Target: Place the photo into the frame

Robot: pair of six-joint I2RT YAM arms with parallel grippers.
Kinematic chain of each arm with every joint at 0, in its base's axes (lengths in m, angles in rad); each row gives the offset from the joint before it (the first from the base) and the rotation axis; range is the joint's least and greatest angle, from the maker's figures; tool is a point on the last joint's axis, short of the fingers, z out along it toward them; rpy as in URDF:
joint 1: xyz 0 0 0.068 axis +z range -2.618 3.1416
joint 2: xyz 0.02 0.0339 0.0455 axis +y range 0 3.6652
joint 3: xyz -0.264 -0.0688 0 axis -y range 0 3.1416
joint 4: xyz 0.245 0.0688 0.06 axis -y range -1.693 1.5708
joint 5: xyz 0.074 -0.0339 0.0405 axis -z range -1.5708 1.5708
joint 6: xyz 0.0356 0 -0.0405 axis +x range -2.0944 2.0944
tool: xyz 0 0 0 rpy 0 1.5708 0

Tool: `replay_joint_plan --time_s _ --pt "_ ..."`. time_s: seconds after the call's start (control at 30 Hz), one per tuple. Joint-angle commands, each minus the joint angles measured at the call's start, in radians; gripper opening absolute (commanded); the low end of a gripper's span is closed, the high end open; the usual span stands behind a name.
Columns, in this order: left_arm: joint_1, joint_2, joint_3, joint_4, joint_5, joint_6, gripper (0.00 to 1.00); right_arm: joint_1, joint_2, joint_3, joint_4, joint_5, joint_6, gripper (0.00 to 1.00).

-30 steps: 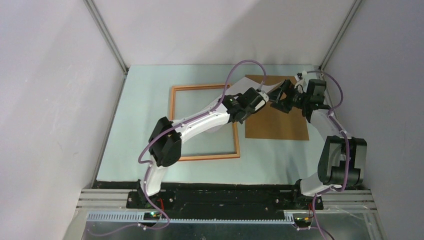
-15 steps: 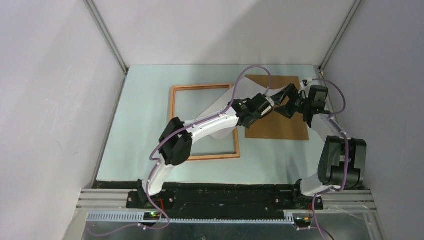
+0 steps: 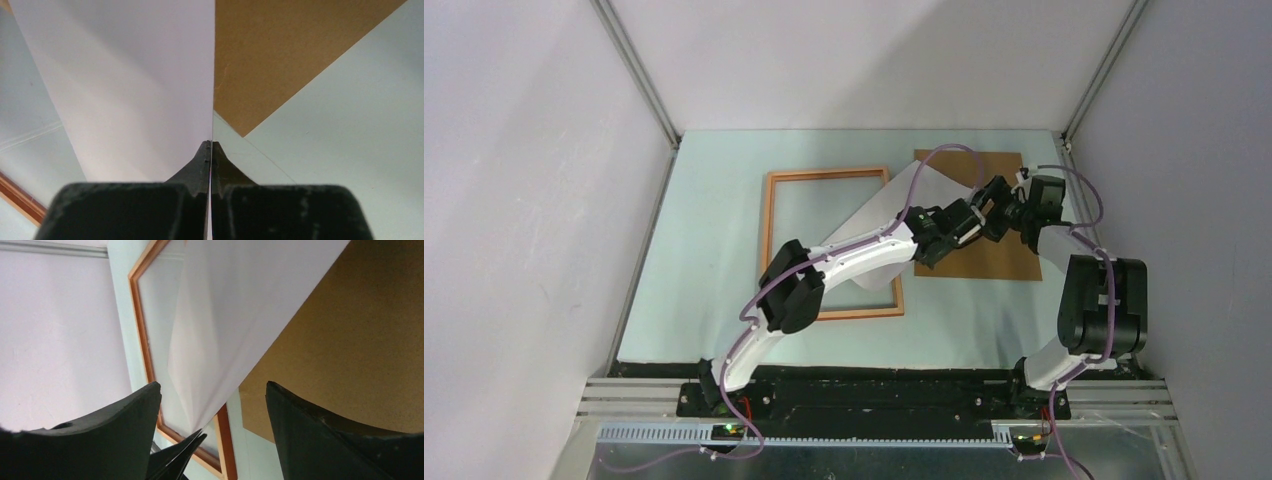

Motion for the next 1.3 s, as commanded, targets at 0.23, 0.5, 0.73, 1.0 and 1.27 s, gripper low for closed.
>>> replay_joint_plan --time_s 0.23,0.5,0.73,1.0,1.27 --pt "-0.023 0.049 0.14 0.023 0.02 -0.044 0.13 0.064 0.078 -0.016 0.051 -0.018 -0.024 0.62" --pt "-0.027 0.067 0.152 0.011 0.053 -0.051 0.32 0.058 0.093 -0.016 0.065 -0.026 -0.02 0.39" --pt "-0.029 0.051 0.143 0.0 0.086 -0.066 0.63 0.031 0.128 -0.016 0.083 -0.032 -0.019 0.26" --pt "-0.029 -0.039 0.095 0.001 0.15 -0.075 0.95 -0.005 0.148 0.0 0.08 -0.062 -0.023 0.0" --pt "0.008 -0.216 -0.025 0.007 0.187 -0.022 1.0 -0.049 0.164 0.044 0.046 -0.139 -0.06 0.0"
